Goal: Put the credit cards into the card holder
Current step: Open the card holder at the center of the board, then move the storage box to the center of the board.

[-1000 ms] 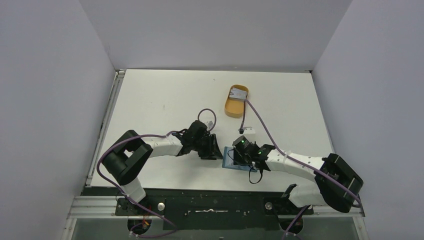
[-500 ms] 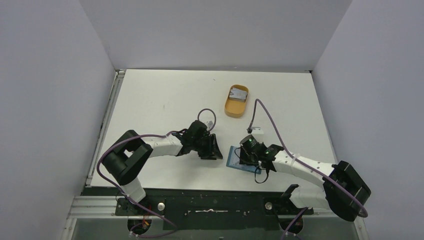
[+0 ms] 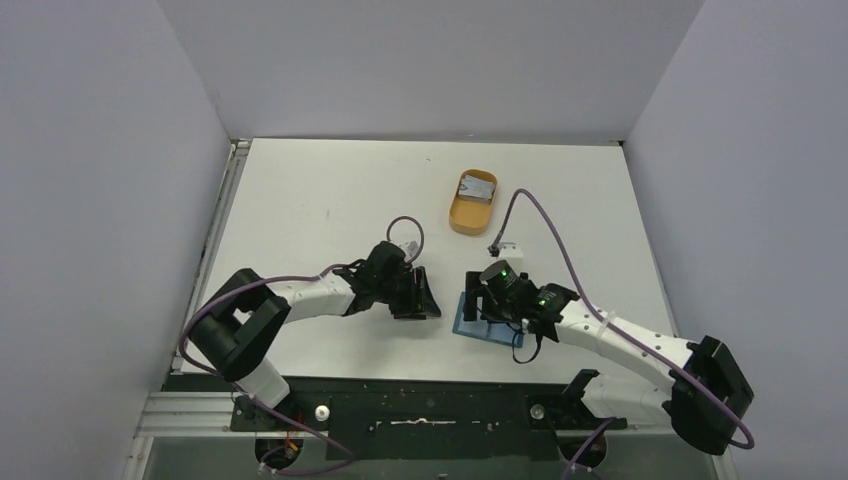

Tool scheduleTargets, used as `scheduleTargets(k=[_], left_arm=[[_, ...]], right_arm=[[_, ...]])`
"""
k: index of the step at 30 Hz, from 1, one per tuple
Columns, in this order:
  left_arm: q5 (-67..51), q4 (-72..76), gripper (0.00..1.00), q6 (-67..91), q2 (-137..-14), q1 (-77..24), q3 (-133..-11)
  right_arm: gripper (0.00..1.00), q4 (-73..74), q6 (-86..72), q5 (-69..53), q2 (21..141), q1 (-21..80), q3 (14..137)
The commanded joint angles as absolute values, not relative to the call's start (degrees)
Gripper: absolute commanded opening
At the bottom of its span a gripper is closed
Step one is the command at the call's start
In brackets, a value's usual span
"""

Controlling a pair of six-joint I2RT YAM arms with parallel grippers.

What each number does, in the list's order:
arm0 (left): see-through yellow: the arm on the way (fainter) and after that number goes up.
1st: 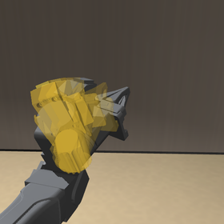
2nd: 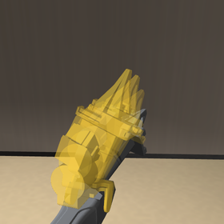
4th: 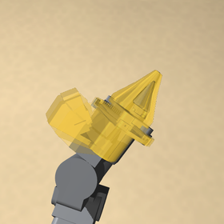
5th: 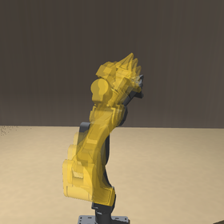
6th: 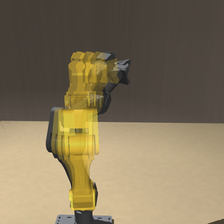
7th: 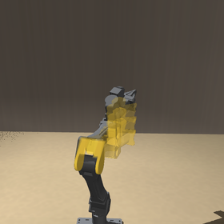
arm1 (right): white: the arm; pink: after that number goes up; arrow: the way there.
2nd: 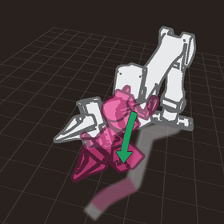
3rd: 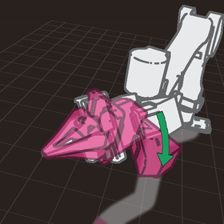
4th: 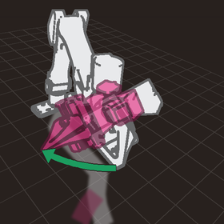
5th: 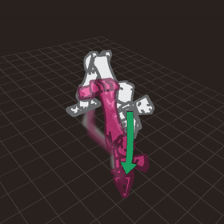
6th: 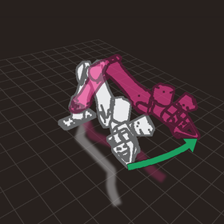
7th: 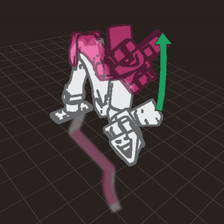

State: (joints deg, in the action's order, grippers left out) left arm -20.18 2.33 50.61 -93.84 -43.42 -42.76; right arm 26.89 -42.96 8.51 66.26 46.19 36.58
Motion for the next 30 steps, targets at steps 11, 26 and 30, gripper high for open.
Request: scheduleTargets(k=[11,26,30], left_arm=[[-10.47,-6.79,0.54,47.88,-72.91,-41.44,-36.86],[-5.54,-14.26,0.59,48.08,-60.61,-38.94,-32.51],[-5.11,-16.22,0.59,47.43,-59.44,-38.56,-32.42]], right_arm=[[0.71,20.82,-41.91,5.83,65.72,25.8,48.41],[0.67,15.5,-40.82,1.28,104.13,18.61,76.0],[0.65,18.85,-38.5,2.36,109.61,18.6,79.8]])
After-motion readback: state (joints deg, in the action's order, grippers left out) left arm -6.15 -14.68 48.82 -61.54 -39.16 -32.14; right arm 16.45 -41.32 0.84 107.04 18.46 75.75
